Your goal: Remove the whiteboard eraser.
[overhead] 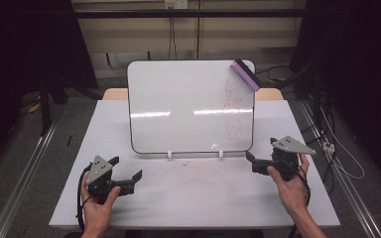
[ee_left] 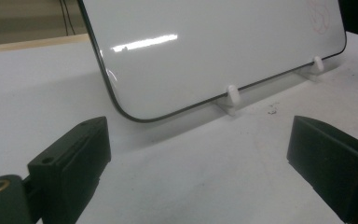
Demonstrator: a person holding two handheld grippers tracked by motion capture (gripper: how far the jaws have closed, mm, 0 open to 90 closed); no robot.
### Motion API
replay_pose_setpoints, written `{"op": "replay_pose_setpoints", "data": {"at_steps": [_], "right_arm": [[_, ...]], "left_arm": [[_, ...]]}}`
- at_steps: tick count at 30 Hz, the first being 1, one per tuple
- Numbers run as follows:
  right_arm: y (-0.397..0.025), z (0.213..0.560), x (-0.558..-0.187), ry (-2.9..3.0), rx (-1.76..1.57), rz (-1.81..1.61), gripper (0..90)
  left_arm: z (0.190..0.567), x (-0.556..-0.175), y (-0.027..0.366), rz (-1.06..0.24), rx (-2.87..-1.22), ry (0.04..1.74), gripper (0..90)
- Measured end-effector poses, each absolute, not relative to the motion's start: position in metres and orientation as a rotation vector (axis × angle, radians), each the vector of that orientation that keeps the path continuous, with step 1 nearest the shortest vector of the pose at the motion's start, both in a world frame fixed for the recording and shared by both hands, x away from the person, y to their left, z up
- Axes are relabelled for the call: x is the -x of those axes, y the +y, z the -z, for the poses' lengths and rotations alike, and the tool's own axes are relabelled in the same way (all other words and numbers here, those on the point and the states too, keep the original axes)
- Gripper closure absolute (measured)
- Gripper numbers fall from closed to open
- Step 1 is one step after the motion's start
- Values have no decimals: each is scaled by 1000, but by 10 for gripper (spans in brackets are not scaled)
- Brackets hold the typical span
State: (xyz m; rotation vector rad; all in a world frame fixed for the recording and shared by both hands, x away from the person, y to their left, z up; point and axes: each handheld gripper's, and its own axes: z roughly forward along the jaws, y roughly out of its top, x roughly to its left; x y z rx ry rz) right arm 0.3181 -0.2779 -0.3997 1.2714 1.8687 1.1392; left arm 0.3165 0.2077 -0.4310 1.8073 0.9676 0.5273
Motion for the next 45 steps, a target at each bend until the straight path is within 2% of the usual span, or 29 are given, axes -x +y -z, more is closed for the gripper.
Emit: {"op": "replay_pose_setpoints", "data": {"at_steps": [5, 21, 25, 34, 40, 41, 45], "right_arm": [[-280, 384, -334, 1804, -1234, -1169, 41], [-279, 349, -374, 1800, -1202, -1109, 27], [-277, 339, -385, 1812, -1179, -1048, 65], [-278, 322, -406, 1830, -1063, -1014, 61], [-276, 308, -426, 1830, -990, -942, 148], [-275, 305, -432, 1835, -973, -925, 191], [-274, 302, -441, 1841, -951, -896, 236]], "left_arm": [[430, -319, 206, -494, -1785, 989, 57], [432, -317, 214, -506, -1809, 991, 57], [432, -316, 214, -509, -1808, 991, 57], [432, -318, 213, -513, -1812, 991, 57], [432, -318, 213, -510, -1811, 985, 57], [433, -318, 213, -507, -1808, 988, 56], [434, -319, 215, -496, -1810, 996, 57]]}}
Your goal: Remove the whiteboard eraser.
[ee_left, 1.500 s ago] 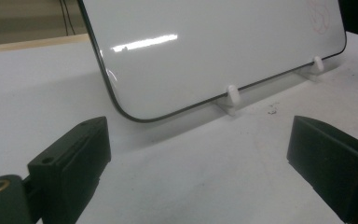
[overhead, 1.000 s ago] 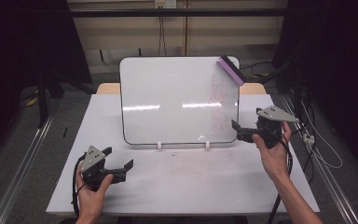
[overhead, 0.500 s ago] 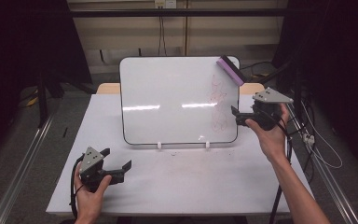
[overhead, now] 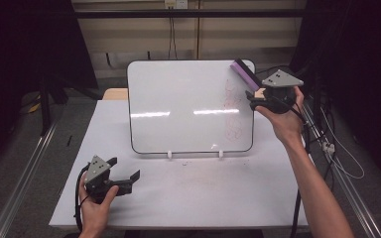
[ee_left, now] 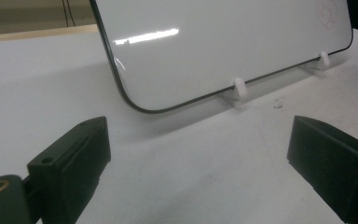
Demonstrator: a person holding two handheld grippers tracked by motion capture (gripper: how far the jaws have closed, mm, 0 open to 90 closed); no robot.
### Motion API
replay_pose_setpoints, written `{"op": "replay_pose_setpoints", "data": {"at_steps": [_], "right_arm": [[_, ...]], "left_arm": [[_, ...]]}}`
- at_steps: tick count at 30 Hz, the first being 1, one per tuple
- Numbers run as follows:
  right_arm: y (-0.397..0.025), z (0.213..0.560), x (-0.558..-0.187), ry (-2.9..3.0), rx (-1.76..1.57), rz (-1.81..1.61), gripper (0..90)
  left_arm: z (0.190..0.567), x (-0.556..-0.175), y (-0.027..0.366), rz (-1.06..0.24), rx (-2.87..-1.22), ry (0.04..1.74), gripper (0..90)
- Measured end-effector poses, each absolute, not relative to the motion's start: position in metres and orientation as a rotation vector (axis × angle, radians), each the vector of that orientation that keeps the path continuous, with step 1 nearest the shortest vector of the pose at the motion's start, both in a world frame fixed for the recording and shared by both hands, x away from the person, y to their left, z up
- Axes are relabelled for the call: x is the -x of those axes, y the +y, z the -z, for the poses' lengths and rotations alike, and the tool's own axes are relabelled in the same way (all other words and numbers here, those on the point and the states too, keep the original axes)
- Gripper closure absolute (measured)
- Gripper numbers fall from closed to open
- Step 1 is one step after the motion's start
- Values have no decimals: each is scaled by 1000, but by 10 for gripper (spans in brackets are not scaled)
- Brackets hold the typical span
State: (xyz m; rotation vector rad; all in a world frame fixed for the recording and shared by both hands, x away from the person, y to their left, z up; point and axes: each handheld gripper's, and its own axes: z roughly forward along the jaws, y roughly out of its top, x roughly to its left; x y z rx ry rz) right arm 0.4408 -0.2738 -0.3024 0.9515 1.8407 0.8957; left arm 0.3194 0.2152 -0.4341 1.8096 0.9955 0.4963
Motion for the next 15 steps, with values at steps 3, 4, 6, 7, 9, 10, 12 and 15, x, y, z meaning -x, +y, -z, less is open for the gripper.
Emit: {"op": "replay_pose_setpoints", "data": {"at_steps": [3, 4, 6, 7, 9, 10, 12, 15], "right_arm": [[-273, 300, -449, 1861, -929, -865, 293], [-273, 299, -451, 1867, -922, -862, 326], [-270, 297, -456, 1885, -910, -852, 373], [-270, 297, -456, 1885, -910, -852, 373], [-268, 297, -459, 1900, -909, -833, 390], [-267, 298, -461, 1902, -906, -821, 409], [-266, 299, -463, 1914, -906, -815, 457], [-265, 301, -465, 1923, -903, -794, 511]], "left_arm": [[434, -320, 216, -497, -1807, 1002, 56], [434, -320, 217, -497, -1807, 1002, 57], [434, -320, 217, -499, -1806, 1003, 56], [434, -320, 217, -500, -1806, 1003, 56], [434, -320, 217, -502, -1806, 1003, 56], [434, -320, 217, -500, -1808, 1004, 56], [434, -320, 217, -499, -1811, 1003, 57], [435, -320, 217, -498, -1808, 1005, 57]]}}
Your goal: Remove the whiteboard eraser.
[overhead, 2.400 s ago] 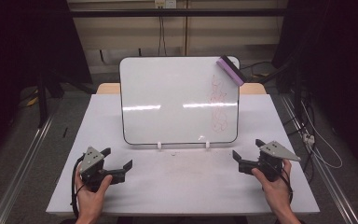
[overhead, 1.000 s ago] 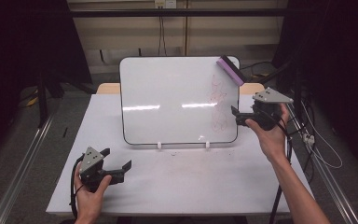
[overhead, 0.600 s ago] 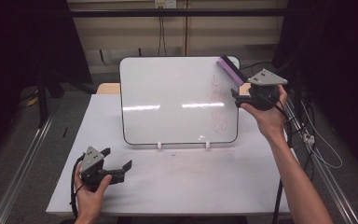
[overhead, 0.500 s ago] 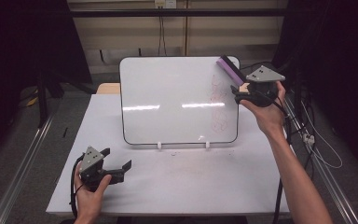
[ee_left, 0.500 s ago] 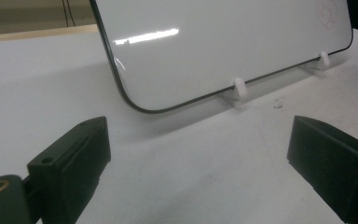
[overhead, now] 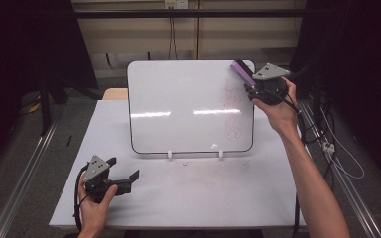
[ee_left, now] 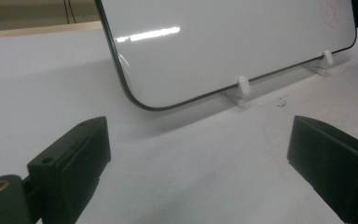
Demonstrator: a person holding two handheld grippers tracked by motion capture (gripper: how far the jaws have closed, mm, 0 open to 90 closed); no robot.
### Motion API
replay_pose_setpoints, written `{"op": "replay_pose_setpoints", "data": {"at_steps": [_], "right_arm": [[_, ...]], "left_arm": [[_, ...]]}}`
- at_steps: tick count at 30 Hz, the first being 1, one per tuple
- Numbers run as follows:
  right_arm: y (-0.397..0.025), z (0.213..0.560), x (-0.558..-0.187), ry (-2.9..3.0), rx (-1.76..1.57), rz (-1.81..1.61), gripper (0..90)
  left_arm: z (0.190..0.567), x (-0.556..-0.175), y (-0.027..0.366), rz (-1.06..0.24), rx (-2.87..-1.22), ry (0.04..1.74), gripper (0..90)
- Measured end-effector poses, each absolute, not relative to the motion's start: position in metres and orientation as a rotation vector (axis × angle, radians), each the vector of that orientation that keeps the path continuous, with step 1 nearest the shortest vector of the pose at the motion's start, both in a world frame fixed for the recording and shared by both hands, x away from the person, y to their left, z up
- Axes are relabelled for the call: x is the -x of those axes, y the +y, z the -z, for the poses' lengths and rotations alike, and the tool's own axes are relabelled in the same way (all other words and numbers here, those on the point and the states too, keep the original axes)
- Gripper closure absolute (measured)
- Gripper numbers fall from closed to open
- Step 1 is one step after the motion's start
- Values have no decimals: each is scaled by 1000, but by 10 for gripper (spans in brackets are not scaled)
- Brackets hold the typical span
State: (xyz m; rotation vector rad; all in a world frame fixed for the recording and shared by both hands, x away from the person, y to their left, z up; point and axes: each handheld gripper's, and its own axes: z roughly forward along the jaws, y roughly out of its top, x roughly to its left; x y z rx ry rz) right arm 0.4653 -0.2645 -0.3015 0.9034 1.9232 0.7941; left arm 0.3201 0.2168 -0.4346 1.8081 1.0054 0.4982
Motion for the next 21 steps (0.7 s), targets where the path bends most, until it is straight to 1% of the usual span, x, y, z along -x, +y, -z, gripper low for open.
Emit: {"op": "replay_pose_setpoints", "data": {"at_steps": [1, 4, 5, 7, 21], "right_arm": [[-264, 302, -466, 1919, -905, -791, 515], [-265, 302, -467, 1918, -911, -774, 600], [-265, 302, -467, 1918, -911, -774, 600], [-265, 302, -467, 1918, -909, -758, 628], [-262, 301, -464, 1916, -910, -740, 648]], "left_arm": [[435, -320, 217, -495, -1807, 1004, 57], [435, -321, 217, -494, -1806, 1009, 57], [435, -321, 217, -493, -1808, 1008, 57], [435, -320, 217, -495, -1804, 1009, 57], [435, -321, 217, -492, -1808, 1006, 57]]}}
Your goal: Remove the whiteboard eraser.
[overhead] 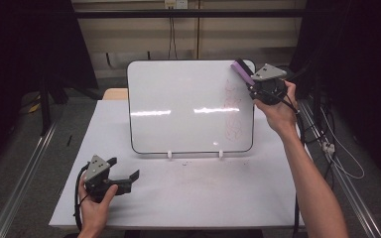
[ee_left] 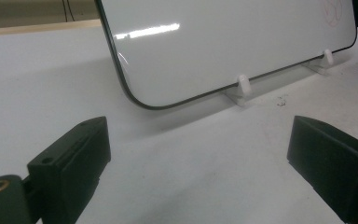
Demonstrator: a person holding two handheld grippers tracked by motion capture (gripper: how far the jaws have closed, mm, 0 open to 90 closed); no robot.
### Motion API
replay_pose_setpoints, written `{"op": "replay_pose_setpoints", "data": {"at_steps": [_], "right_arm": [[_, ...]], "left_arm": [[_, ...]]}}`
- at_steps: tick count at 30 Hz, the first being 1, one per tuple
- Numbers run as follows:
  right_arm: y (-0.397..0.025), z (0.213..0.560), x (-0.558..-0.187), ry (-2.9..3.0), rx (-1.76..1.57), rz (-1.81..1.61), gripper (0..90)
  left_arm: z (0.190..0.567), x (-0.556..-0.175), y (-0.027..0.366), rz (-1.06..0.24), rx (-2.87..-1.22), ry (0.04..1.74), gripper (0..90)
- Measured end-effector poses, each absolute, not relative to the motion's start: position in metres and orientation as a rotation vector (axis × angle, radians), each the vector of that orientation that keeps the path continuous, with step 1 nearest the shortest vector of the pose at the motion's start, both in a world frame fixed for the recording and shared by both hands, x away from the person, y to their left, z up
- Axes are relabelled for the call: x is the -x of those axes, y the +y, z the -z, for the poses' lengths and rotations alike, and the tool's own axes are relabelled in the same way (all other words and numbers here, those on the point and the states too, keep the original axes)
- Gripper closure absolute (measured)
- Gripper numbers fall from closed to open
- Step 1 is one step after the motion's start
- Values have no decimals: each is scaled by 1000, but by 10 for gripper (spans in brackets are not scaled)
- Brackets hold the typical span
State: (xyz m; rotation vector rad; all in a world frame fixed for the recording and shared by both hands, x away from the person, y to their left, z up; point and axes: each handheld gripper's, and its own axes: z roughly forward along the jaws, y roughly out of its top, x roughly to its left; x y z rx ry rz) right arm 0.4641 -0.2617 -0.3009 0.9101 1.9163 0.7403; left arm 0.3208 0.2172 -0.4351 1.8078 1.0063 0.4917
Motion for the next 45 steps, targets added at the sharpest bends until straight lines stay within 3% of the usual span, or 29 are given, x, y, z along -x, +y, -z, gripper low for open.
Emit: {"op": "replay_pose_setpoints", "data": {"at_steps": [8, 45], "right_arm": [[-265, 295, -456, 1888, -908, -789, 649], [-289, 327, -398, 1847, -1001, -1030, 649]], "left_arm": [[435, -320, 218, -497, -1808, 1008, 57], [435, -321, 218, -503, -1819, 1016, 57]]}}
